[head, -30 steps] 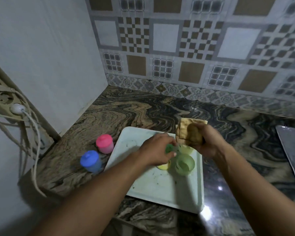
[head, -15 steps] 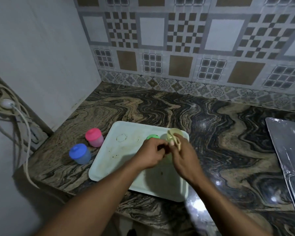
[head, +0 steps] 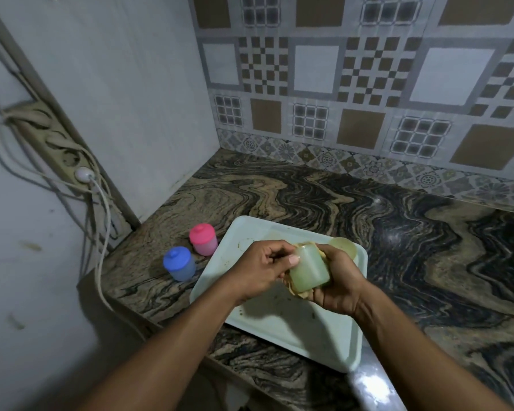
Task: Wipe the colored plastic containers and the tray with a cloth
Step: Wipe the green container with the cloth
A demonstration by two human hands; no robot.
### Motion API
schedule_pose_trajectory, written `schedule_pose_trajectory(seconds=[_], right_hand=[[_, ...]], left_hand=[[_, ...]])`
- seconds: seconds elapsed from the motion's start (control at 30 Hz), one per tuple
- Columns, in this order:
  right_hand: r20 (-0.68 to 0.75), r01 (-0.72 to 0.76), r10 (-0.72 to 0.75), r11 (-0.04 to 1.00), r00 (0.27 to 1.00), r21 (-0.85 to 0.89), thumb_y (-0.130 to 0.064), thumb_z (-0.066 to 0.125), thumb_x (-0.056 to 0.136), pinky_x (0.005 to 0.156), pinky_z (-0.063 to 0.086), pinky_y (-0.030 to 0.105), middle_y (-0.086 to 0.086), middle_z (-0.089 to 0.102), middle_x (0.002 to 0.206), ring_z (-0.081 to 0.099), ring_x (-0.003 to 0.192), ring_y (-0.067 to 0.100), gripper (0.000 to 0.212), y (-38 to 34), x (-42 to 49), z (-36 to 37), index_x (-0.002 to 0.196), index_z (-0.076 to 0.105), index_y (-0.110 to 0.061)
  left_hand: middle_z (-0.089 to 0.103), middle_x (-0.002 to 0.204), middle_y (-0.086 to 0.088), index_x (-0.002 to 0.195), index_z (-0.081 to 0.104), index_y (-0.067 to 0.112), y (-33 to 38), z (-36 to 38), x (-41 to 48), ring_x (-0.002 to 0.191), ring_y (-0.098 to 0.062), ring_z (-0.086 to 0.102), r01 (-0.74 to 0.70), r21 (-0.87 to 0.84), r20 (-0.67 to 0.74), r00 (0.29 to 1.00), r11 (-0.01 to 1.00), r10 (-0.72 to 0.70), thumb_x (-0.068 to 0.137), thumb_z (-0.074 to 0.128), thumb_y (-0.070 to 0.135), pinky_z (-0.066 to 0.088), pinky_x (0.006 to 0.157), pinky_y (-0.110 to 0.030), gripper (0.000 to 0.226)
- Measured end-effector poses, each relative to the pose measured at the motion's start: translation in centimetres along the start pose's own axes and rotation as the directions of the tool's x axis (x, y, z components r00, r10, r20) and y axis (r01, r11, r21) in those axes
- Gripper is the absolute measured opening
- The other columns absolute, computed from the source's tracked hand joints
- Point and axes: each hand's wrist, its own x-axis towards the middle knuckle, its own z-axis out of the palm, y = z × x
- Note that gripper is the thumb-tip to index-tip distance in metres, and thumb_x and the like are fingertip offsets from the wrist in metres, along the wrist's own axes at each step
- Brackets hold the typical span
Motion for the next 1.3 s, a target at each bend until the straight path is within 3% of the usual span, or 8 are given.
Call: schedule_pose_trajectory(seconds=[0.23, 0.37, 0.47, 0.67, 0.93, 1.07, 1.17, 1.3], right_hand=[[-0.086, 0.260, -0.288, 0.935, 0.954, -0.242, -0.037, 0.042, 0.102, 0.073, 0.053, 0.043, 0.024, 0.071, 0.106, 0.067, 0.089, 0.034, 0.039, -0.9, 0.6, 1.2, 0.111, 0.070, -0.011], [0.033, 0.132, -0.132, 0.991, 0.991, 0.015, -0.042, 0.039, 0.100, 0.069, 0.050, 0.041, 0.023, 0.070, 0.097, 0.065, 0.080, 0.038, 0.054, -1.5, -0.3, 0.5, 0.096, 0.079, -0.007], [0.062, 0.096, -0.102, 0.991, 0.993, 0.097, -0.043, 0.041, 0.098, 0.066, 0.048, 0.038, 0.022, 0.068, 0.097, 0.062, 0.081, 0.038, 0.052, -1.0, -0.4, 0.5, 0.107, 0.074, -0.004], [-0.130, 0.410, -0.468, 0.854, 0.874, -0.320, -0.044, 0.045, 0.100, 0.073, 0.053, 0.040, 0.016, 0.076, 0.099, 0.069, 0.082, 0.023, 0.042, -1.9, 0.5, 1.3, 0.105, 0.075, -0.015], [-0.024, 0.066, -0.064, 0.995, 0.998, 0.072, -0.033, 0.037, 0.100, 0.062, 0.051, 0.036, 0.021, 0.069, 0.091, 0.062, 0.073, 0.034, 0.045, -2.1, -0.6, 0.7, 0.109, 0.068, -0.002], [-0.147, 0.240, -0.261, 0.960, 0.954, -0.141, -0.035, 0.043, 0.101, 0.068, 0.056, 0.045, 0.023, 0.070, 0.109, 0.067, 0.095, 0.039, 0.039, -2.3, -0.4, 1.2, 0.116, 0.068, -0.009], [-0.220, 0.327, -0.394, 0.901, 0.892, -0.286, -0.036, 0.044, 0.101, 0.082, 0.058, 0.058, 0.025, 0.070, 0.112, 0.069, 0.101, 0.042, 0.036, -2.1, 0.0, 1.9, 0.110, 0.069, -0.012], [-0.159, 0.150, -0.161, 0.986, 0.974, -0.074, -0.035, 0.037, 0.100, 0.068, 0.056, 0.043, 0.026, 0.069, 0.106, 0.065, 0.082, 0.038, 0.043, -2.3, -0.5, 2.2, 0.113, 0.066, -0.006]], left_hand=[[0.072, 0.083, 0.010, 0.086, 0.076, 0.020, 3.2, -1.3, 2.2, 0.077, -0.003, 0.061, -0.013, 0.313, 0.103, 0.994, 0.950, -0.020, 0.093, 0.068, 0.038, 0.048, 0.075, -0.028, 0.021], [0.073, 0.086, 0.014, 0.093, 0.075, 0.022, 3.9, -1.3, 2.8, 0.083, 0.002, 0.064, -0.079, 0.219, 0.103, 0.993, 0.972, 0.057, 0.097, 0.065, 0.016, 0.050, 0.078, -0.021, 0.012], [0.074, 0.094, 0.005, 0.099, 0.076, 0.017, 3.5, -1.5, 2.6, 0.087, -0.005, 0.065, -0.079, 0.208, 0.078, 0.995, 0.975, 0.064, 0.096, 0.066, 0.018, 0.056, 0.083, -0.031, 0.010], [0.075, 0.091, -0.005, 0.089, 0.076, 0.017, 4.6, -1.3, 3.0, 0.080, -0.010, 0.064, -0.041, 0.312, 0.044, 0.999, 0.949, 0.028, 0.092, 0.071, 0.033, 0.053, 0.083, -0.040, 0.017], [0.069, 0.084, 0.008, 0.091, 0.074, 0.015, 3.4, -1.2, 2.3, 0.079, -0.006, 0.061, -0.086, 0.146, 0.029, 0.996, 0.986, 0.082, 0.096, 0.066, 0.016, 0.051, 0.077, -0.025, 0.010], [0.076, 0.092, 0.008, 0.084, 0.078, 0.022, 4.1, -1.3, 2.1, 0.087, -0.015, 0.070, 0.062, 0.122, 0.002, 0.998, 0.991, -0.063, 0.092, 0.069, 0.039, 0.060, 0.086, -0.040, 0.021], [0.076, 0.094, 0.005, 0.086, 0.079, 0.023, 3.8, -1.1, 2.5, 0.092, -0.014, 0.070, 0.015, 0.203, -0.049, 0.999, 0.979, -0.005, 0.092, 0.069, 0.039, 0.056, 0.089, -0.040, 0.019], [0.061, 0.107, -0.003, 0.085, 0.074, 0.026, 2.8, -0.1, 2.6, 0.100, -0.013, 0.060, -0.120, 0.194, -0.090, 0.986, 0.974, 0.140, 0.092, 0.072, 0.024, 0.047, 0.087, -0.020, 0.007]])
